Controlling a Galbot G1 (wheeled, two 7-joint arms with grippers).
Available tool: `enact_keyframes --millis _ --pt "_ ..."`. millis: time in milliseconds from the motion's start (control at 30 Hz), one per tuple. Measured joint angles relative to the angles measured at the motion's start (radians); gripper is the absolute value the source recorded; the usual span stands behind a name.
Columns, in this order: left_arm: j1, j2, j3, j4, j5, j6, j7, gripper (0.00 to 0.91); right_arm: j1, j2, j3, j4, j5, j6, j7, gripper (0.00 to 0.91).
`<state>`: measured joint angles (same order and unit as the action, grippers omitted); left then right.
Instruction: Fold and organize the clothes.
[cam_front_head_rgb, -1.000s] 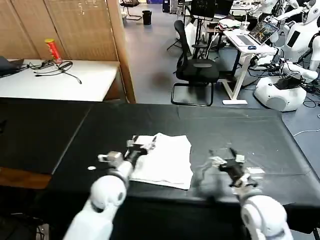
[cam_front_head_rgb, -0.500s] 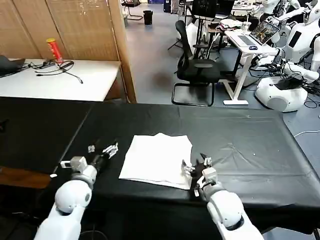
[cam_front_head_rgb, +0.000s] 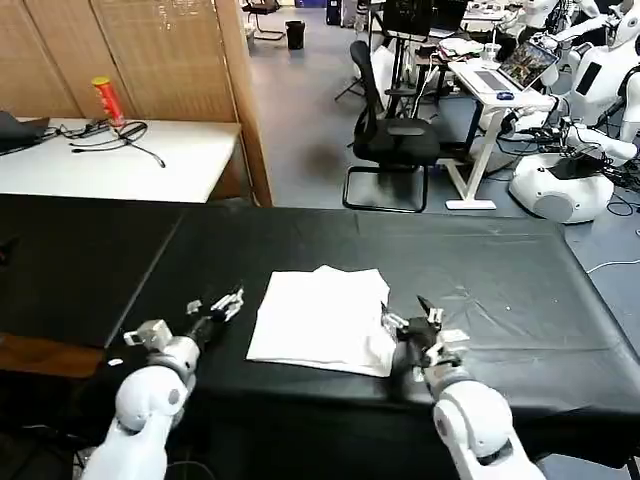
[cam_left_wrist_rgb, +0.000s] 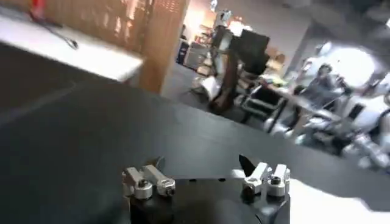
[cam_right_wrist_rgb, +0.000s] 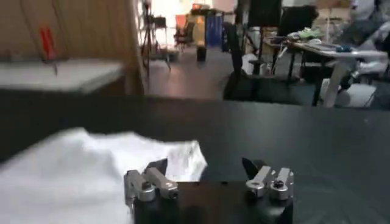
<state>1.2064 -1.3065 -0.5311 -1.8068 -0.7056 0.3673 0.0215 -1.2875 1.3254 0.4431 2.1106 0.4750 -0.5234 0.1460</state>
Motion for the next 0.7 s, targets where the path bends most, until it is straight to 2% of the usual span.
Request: enact_keyframes --millis 100,300,333,367,400,433,467,600,700 --pt "0.006 -0.017 0.015 0.013 -0.037 0.002 0.009 0.878 -0.009 -0.009 0.036 0.041 0.075 -0.002 0.000 0.878" --pt "0.025 -0.040 0.034 0.022 -0.052 0.003 0.022 0.878 -0.013 -0.016 0.089 0.099 0.129 -0.006 0.000 0.878" --pt "0.029 -0.045 0.036 0.022 -0.056 0.004 0.023 0.819 -0.013 -0.016 0.095 0.104 0.131 -0.006 0.000 0.878" --pt "0.034 -0.049 0.038 0.022 -0.056 0.005 0.024 0.722 -0.014 -0.016 0.100 0.107 0.132 -0.006 0.000 0.878" --pt "0.038 -0.052 0.039 0.022 -0.057 0.005 0.024 0.527 -0.015 -0.016 0.104 0.110 0.133 -0.006 0.000 0.878" --pt "0.043 -0.057 0.039 0.022 -0.057 0.005 0.026 0.468 -0.015 -0.016 0.107 0.112 0.134 -0.006 0.000 0.878" --pt "0.048 -0.062 0.040 0.022 -0.059 0.005 0.026 0.361 -0.015 -0.016 0.109 0.114 0.134 -0.006 0.000 0.878" --pt "0.069 -0.075 0.046 0.021 -0.056 0.001 0.029 0.263 -0.010 -0.015 0.112 0.117 0.137 -0.006 -0.001 0.878" --pt "0.082 -0.085 0.048 0.025 -0.048 -0.005 0.031 0.234 -0.004 -0.014 0.112 0.119 0.138 -0.006 -0.002 0.878"
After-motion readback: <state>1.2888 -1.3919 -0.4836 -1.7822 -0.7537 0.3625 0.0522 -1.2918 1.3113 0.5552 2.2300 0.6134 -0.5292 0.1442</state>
